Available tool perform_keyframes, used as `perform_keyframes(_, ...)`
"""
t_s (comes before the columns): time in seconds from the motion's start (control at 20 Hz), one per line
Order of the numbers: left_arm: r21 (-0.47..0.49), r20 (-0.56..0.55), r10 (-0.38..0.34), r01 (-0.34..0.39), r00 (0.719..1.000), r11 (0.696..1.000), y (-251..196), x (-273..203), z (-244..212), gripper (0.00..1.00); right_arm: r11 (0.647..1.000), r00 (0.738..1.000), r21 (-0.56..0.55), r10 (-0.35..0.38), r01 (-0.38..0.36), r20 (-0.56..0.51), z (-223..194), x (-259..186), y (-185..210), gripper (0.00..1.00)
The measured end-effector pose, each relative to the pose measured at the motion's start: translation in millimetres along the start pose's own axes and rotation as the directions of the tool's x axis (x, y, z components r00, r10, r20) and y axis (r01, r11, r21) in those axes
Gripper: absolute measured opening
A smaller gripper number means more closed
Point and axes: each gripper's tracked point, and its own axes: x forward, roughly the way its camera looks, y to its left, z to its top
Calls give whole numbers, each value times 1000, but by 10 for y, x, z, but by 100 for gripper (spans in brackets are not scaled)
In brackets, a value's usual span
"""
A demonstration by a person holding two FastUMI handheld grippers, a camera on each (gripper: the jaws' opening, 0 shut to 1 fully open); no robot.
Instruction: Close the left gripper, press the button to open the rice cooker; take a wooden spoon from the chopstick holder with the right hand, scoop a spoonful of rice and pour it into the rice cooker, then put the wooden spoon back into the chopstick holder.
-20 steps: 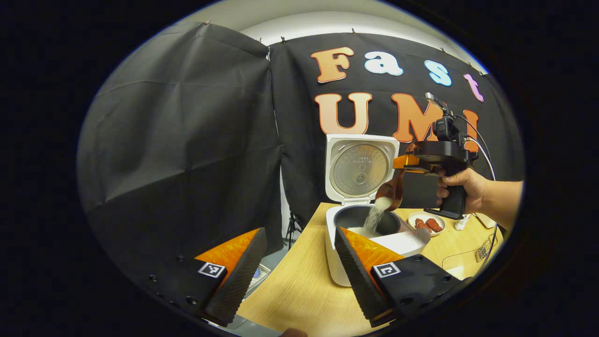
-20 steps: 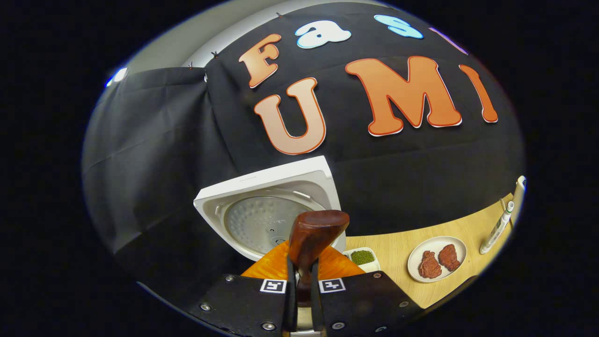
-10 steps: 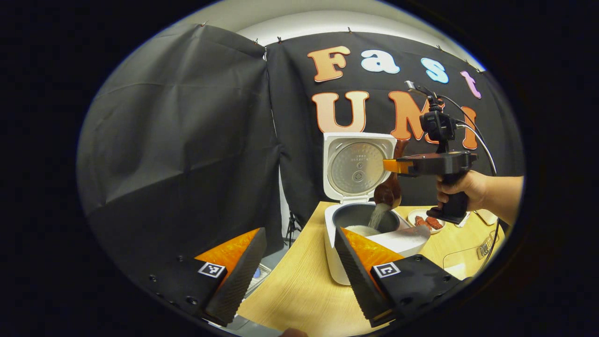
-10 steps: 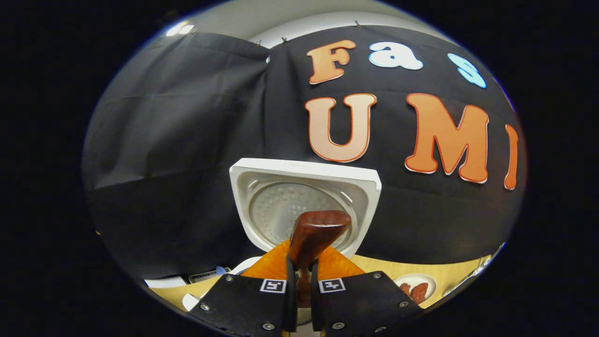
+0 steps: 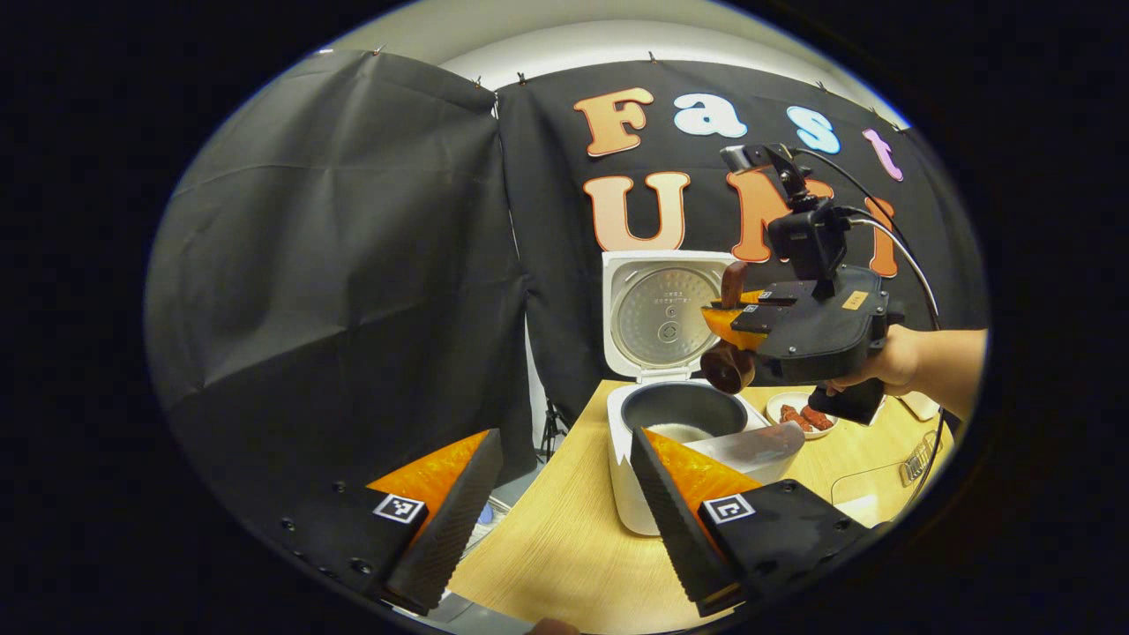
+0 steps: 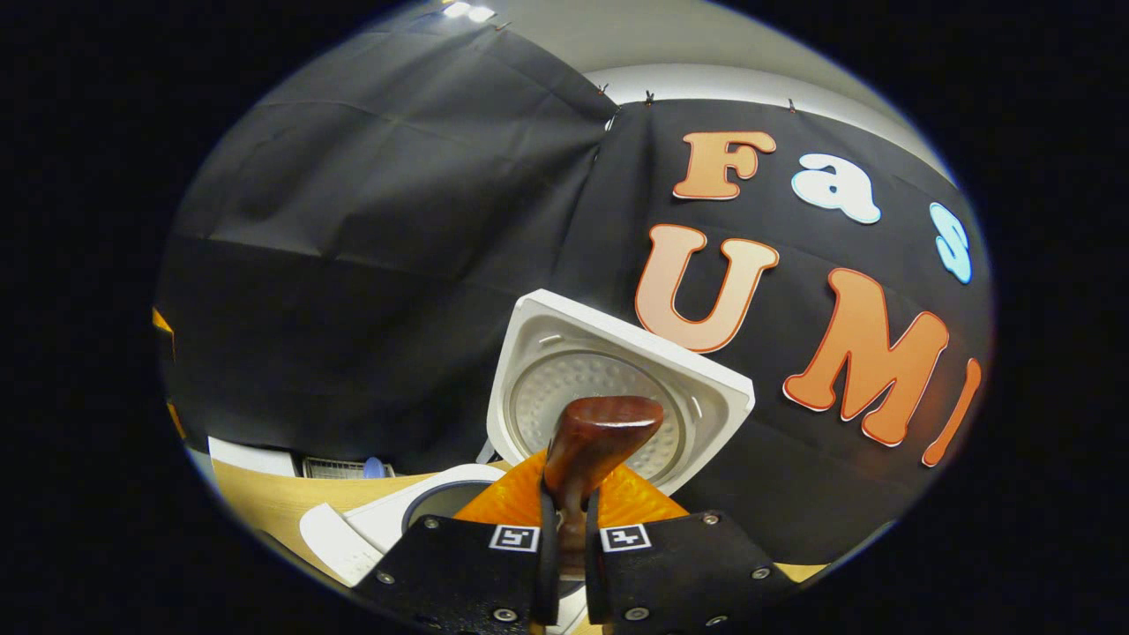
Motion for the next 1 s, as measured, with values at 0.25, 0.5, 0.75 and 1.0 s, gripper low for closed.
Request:
perform_keyframes(0.25, 0, 15, 0, 0, 1000, 1000, -254, -109, 78, 99, 974, 1000, 228, -6, 7, -8, 49, -417, -411, 11)
perform_keyframes(0.5, 6, 19, -48, 48, 999, 999, -779, -205, 124, 99, 930, 998, 362, -53, 60, -29, -105, -1053, -1004, 11)
perform_keyframes(0.75, 16, 19, -129, 129, 991, 992, -1452, -317, 187, 99, 871, 987, 465, -139, 160, -79, -455, -1766, -1672, 11)
perform_keyframes(1.0, 53, 8, -207, 206, 978, 977, -2000, -363, 224, 100, 823, 952, 478, -255, 307, -172, -973, -2490, -2412, 11)
